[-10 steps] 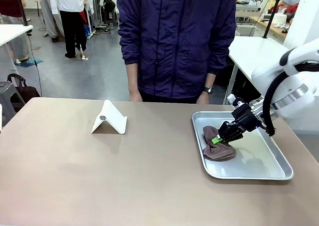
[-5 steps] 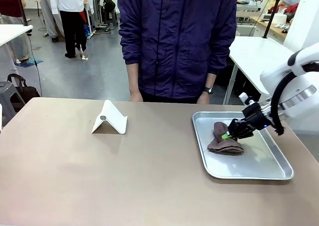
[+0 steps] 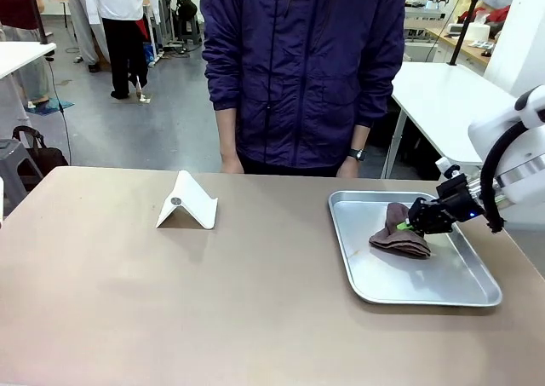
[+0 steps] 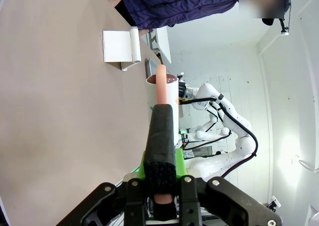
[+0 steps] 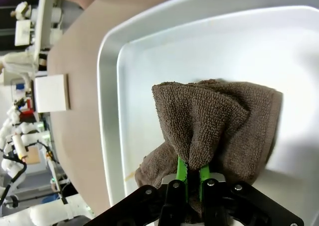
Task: Clean the surface of the table.
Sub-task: Clean the area not pointed to by the person.
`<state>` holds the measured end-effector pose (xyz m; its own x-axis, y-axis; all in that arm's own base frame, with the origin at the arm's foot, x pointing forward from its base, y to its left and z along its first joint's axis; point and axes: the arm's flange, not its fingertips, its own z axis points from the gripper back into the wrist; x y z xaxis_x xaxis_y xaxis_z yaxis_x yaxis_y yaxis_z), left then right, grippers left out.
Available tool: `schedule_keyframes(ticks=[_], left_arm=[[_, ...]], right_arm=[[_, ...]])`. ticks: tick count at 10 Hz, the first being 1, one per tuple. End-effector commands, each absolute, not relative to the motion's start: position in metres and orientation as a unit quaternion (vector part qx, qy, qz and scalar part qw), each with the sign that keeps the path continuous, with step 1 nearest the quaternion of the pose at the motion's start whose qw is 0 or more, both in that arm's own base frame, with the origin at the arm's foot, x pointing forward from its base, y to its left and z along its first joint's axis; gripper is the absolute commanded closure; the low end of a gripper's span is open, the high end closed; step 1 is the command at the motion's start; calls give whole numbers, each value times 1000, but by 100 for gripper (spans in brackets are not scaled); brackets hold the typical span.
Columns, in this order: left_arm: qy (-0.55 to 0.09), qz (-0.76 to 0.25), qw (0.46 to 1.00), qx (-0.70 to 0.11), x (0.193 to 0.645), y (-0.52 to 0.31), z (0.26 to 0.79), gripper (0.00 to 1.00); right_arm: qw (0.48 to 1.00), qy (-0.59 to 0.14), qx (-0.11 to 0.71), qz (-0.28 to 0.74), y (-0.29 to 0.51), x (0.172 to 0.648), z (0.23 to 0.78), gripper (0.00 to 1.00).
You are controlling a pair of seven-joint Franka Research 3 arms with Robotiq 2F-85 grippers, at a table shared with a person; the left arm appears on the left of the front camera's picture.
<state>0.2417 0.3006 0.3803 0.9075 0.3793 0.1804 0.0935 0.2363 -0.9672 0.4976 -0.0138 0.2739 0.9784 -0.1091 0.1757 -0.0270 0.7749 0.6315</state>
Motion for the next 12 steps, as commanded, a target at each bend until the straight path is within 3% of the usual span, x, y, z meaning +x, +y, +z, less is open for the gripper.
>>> schedule_keyframes(ticks=[1,3,4,7,11,12], left_arm=[[-192,89,762,-612,239,298,384,78],[-192,89,762,-612,239,298,384,78],[-192,89,762,-612,239,298,384,78],[-192,89,762,-612,239,298,384,78],[-192,89,762,-612,239,298,384,78],[-192,89,762,-612,239,298,384,78]], right_arm=[[937,-116,327,-35,-17,495,260,90],[927,-121,352,-40,-22,495,262,90],[908,-111,402,-30,-28,490,270,90],[762,-74,640,-63,-76,454,313,90],[626,30,777,-57,-119,412,326,90],[630,41,774,-56,-129,401,325,90]])
